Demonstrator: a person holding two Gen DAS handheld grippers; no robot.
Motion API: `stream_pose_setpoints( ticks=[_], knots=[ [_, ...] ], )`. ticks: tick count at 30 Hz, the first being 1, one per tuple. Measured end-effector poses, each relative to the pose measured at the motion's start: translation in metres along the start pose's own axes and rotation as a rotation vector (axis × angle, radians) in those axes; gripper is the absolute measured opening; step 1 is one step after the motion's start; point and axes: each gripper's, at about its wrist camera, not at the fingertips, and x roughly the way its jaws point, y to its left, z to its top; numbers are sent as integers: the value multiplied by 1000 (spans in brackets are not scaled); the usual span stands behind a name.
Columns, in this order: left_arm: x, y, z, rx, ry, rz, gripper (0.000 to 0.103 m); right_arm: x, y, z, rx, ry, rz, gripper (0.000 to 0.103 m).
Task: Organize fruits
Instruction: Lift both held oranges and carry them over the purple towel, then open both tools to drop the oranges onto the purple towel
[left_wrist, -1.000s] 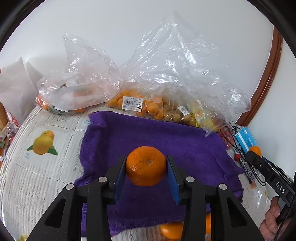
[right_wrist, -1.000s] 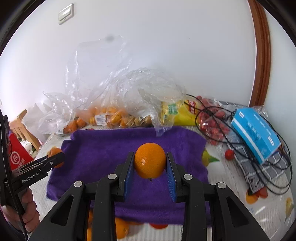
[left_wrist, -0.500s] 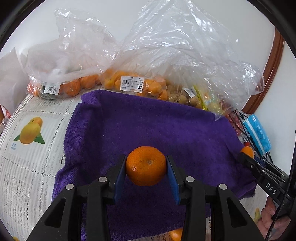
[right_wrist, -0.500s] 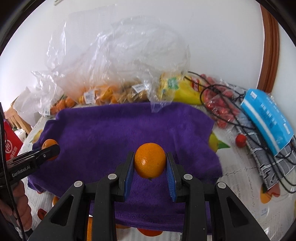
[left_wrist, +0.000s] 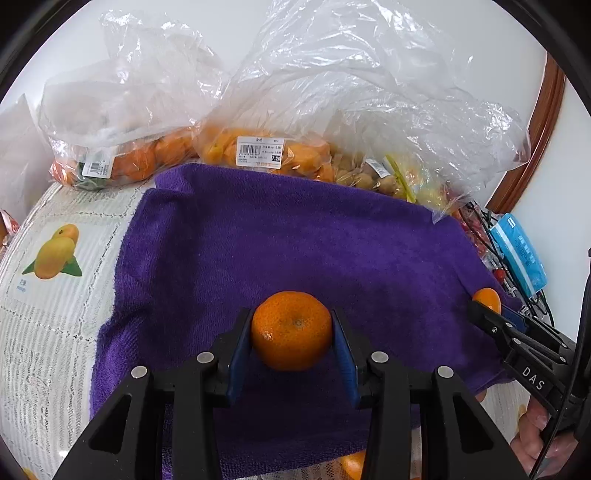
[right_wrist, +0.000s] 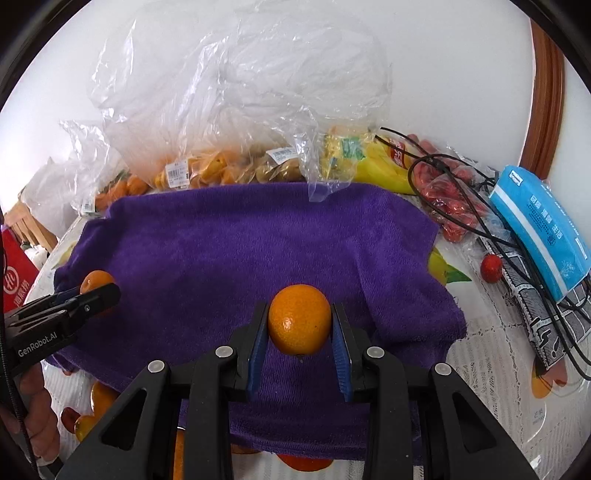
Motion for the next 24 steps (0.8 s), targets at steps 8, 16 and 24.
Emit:
stream_pose_setpoints(
  ticks=[8, 16, 24],
  knots=[
    [4, -1, -1, 9, 16, 8, 39, 6, -1, -2, 5, 27, 6, 33],
    [8, 0, -3, 8, 33, 7, 40, 2, 2, -3, -8, 11, -3, 33],
    [-6, 0, -3, 9, -32, 7, 60, -9, 3, 0, -12, -21, -7, 59]
  ],
)
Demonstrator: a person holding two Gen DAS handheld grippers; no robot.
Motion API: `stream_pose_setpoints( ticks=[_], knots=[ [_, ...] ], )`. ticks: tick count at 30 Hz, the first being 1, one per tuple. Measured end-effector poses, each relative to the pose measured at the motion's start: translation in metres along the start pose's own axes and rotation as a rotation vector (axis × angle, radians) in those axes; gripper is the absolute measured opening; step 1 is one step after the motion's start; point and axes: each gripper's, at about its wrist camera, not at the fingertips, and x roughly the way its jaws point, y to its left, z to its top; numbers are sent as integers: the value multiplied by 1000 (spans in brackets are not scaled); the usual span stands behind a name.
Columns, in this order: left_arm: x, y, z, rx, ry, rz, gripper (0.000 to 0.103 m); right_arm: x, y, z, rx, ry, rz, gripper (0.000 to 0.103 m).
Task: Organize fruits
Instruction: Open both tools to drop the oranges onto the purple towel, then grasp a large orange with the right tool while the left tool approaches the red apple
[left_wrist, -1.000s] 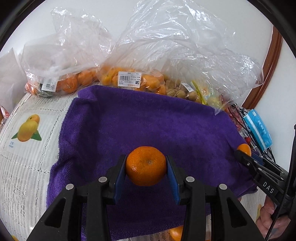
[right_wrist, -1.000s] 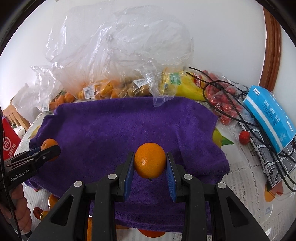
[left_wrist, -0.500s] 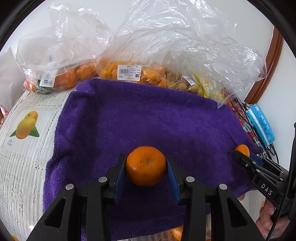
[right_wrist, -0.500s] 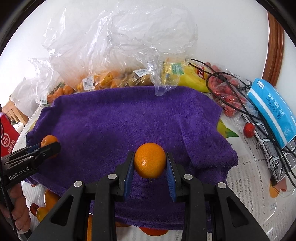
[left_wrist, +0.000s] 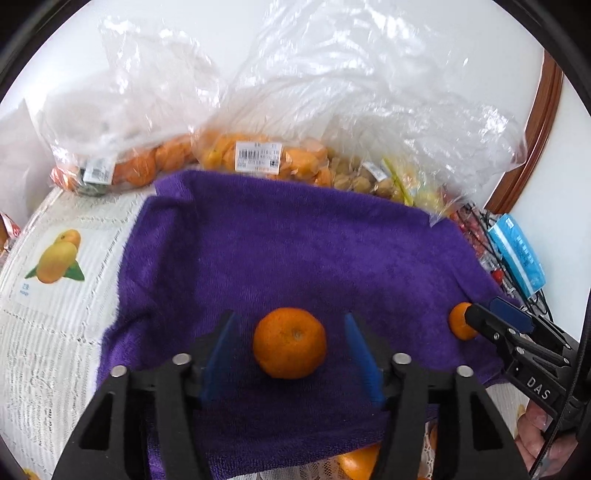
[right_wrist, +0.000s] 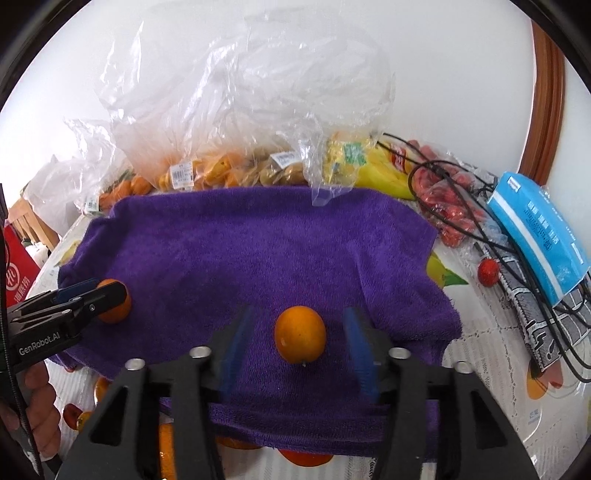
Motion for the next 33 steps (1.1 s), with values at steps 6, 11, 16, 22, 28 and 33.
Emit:
stream_pose_setpoints(
  ticks=[6, 11, 16, 22, 28, 33],
  knots=[
    [-7, -1, 1, 7, -45, 4, 67, -7, 0, 3, 6, -7, -3, 79],
    [-12, -6, 1, 31, -53, 34, 67, -12, 6, 4, -18, 1, -10, 85],
    [-26, -12, 1, 40, -76, 35, 67, -32, 12, 5, -12, -45, -133, 90],
    [-53, -18, -10, 46, -73, 26, 67, -69, 8, -7, 7, -73, -132, 90],
    [-91, -21, -28, 56, -89, 3, 67, -101, 11, -30, 25, -62, -91, 90],
    [-113, -16, -47, 55, -67, 0, 68, -121, 18, -48, 13, -63, -47, 90]
  ],
)
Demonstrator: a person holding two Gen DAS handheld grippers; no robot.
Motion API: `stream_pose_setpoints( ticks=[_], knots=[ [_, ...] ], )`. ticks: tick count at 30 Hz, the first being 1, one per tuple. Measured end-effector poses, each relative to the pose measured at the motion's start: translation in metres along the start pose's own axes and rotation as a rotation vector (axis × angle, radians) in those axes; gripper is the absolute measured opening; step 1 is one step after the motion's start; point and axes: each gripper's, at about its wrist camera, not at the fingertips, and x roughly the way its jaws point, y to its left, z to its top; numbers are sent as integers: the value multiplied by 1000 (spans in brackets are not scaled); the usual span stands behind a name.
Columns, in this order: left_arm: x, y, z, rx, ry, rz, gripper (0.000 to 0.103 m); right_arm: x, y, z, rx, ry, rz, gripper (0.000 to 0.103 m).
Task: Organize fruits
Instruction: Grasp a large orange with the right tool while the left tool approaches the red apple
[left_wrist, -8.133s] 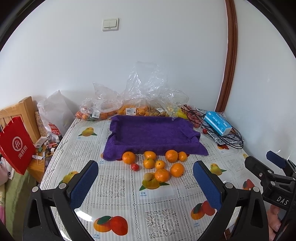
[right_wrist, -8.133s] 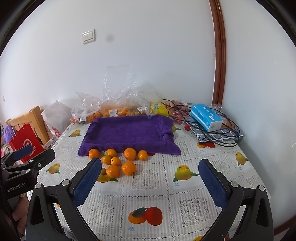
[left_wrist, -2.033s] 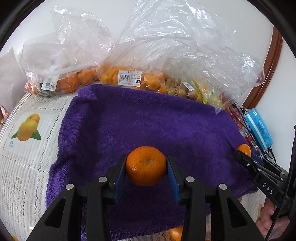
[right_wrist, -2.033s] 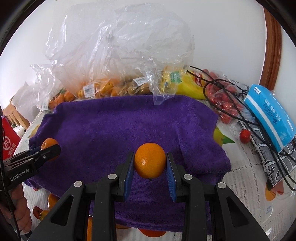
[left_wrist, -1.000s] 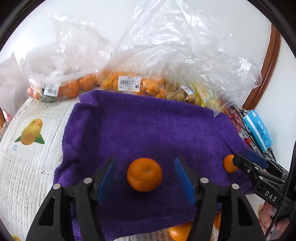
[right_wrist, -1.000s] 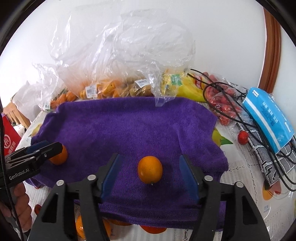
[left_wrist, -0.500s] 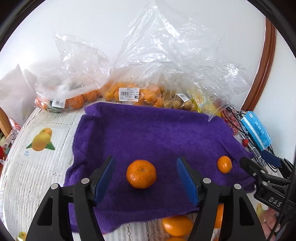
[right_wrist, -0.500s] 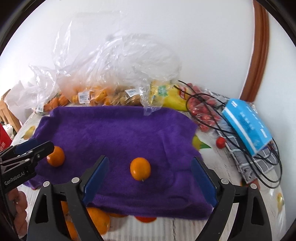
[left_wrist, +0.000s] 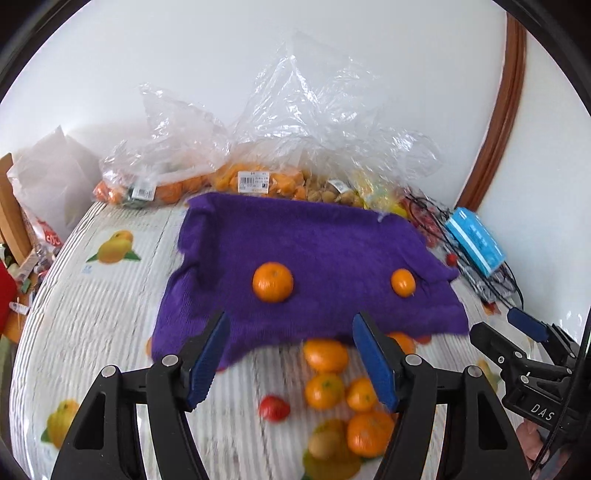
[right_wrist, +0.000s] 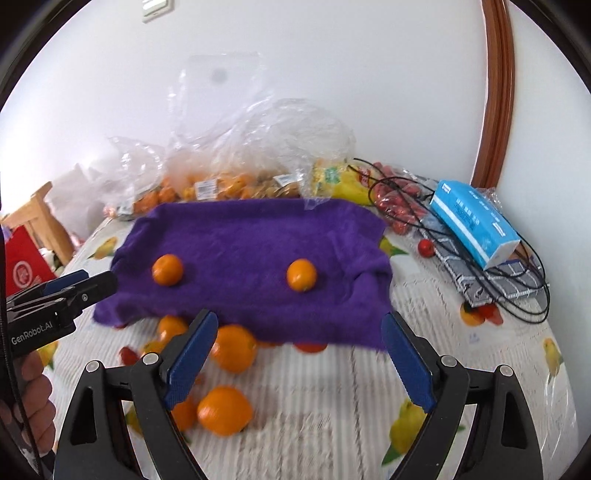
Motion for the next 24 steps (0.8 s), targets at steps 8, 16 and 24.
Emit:
stream_pose_setpoints(
  ticks=[8, 16, 24],
  knots=[
    [-23, 9, -27, 21, 0, 30, 73, -26, 7, -21, 38, -28, 55, 90],
    [-30, 16, -43, 25, 5, 38, 73, -38, 0, -33, 90, -73, 48, 87],
    [-32, 26, -48, 7, 9, 48, 73, -35, -5, -40, 123, -43, 67, 85]
  ],
)
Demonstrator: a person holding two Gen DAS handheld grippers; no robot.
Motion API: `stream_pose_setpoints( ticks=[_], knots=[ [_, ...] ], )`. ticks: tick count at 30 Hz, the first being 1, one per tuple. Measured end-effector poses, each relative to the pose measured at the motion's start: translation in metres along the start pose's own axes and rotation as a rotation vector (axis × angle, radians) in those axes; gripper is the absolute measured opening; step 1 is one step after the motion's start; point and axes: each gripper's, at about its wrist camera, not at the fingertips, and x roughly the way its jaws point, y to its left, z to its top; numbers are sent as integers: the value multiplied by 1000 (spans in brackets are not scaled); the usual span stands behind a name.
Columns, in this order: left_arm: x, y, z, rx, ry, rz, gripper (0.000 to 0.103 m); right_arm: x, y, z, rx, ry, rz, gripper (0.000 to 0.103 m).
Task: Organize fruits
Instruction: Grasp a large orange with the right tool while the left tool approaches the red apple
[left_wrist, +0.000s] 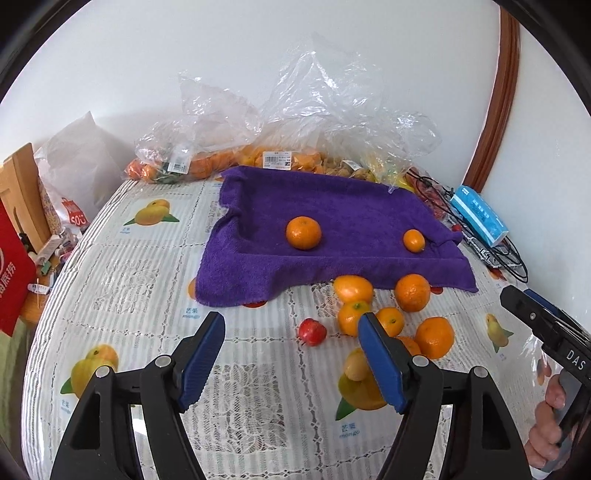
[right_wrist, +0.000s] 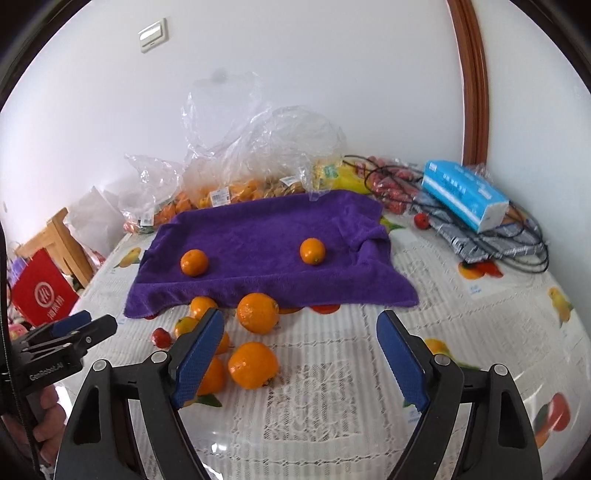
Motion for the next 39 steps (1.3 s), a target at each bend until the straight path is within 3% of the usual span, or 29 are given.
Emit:
stream_pose_setpoints(
  ticks=[4, 11, 28, 31, 39],
  knots=[
    [5, 10, -2, -35, 26, -6, 73, 10, 2, -3, -1, 49, 18, 71],
    [12, 22, -5, -77, 46, -14, 73, 27, 12, -17, -11, 102, 73, 64],
    [21, 21, -10, -68, 79, -33, 73, 71, 25, -38, -49, 209, 73, 57],
    [23, 19, -10, -52, 79, -31, 73, 74, 27, -40, -64, 217, 81, 46],
    [25, 16, -11, -41, 77, -33, 73, 69, 24, -40, -72, 194, 71, 45]
  ],
)
